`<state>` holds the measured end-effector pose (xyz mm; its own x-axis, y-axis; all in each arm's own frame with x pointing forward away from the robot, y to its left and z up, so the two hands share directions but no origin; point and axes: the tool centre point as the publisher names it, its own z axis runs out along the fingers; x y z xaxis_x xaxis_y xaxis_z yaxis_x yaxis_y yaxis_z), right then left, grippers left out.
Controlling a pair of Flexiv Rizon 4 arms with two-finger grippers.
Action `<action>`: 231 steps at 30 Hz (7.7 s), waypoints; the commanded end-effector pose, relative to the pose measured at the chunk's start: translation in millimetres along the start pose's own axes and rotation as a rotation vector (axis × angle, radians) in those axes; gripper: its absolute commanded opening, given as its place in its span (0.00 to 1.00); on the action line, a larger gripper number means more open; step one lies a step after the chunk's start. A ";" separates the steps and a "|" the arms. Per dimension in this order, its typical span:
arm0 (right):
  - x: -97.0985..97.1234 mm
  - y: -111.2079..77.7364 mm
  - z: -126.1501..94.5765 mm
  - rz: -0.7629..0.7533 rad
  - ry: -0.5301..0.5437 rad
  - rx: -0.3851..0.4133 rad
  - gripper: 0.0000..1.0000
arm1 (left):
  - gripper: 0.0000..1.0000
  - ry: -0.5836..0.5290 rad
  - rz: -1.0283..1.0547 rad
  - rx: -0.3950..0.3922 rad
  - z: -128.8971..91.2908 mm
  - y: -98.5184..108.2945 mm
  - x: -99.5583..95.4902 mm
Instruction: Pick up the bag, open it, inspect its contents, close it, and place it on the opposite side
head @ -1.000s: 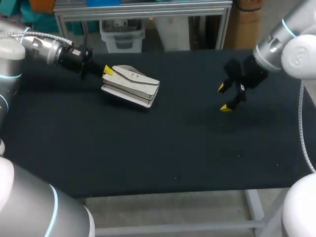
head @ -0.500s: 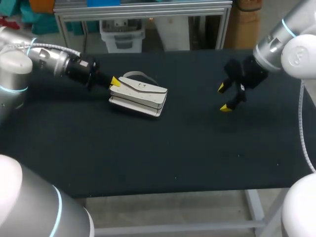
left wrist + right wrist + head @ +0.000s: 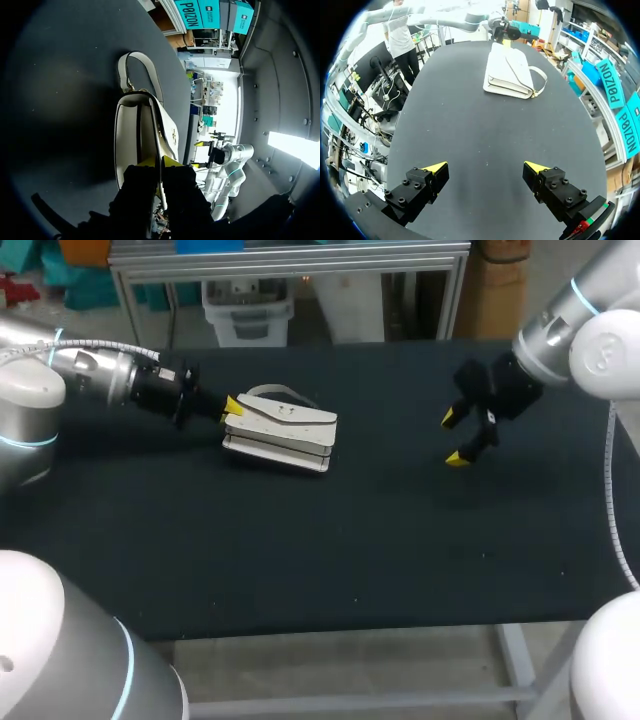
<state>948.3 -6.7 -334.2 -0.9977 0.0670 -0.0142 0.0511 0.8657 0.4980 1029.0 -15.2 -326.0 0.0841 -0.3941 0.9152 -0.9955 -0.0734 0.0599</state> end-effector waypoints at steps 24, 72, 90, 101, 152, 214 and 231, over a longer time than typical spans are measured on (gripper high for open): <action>-0.3 -0.6 0.2 -0.001 0.000 -0.002 1.00 | 0.00 0.230 0.092 0.507 65.8 42.2 -2.9; -0.3 -0.6 0.2 -0.001 0.000 -0.002 1.00 | 1.00 -0.003 0.063 0.250 31.7 69.3 1.8; -0.3 -0.6 0.2 -0.001 0.000 -0.002 1.00 | 1.00 -0.384 -0.032 0.095 13.8 62.5 13.8; -2.9 3.4 -0.8 -0.001 -0.001 0.000 1.00 | 1.00 -0.482 0.011 0.110 -2.9 66.5 29.4; 37.1 108.6 64.8 -0.301 -0.126 0.103 1.00 | 1.00 -0.791 0.951 -0.251 -21.0 61.1 57.7; -6.2 118.5 111.2 -0.479 -0.600 0.385 0.65 | 1.00 -0.664 1.502 -0.437 -5.2 58.9 37.2; -18.2 120.0 119.9 -0.449 -0.637 0.413 0.32 | 1.00 -0.641 1.535 -0.460 -3.3 55.5 31.0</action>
<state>976.0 151.4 -372.5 -0.7238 -0.1680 -0.6693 -0.2088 0.9778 -0.0197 975.5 -29.9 -291.9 -0.9900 -0.1336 -0.0454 -0.1003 0.8927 -0.4393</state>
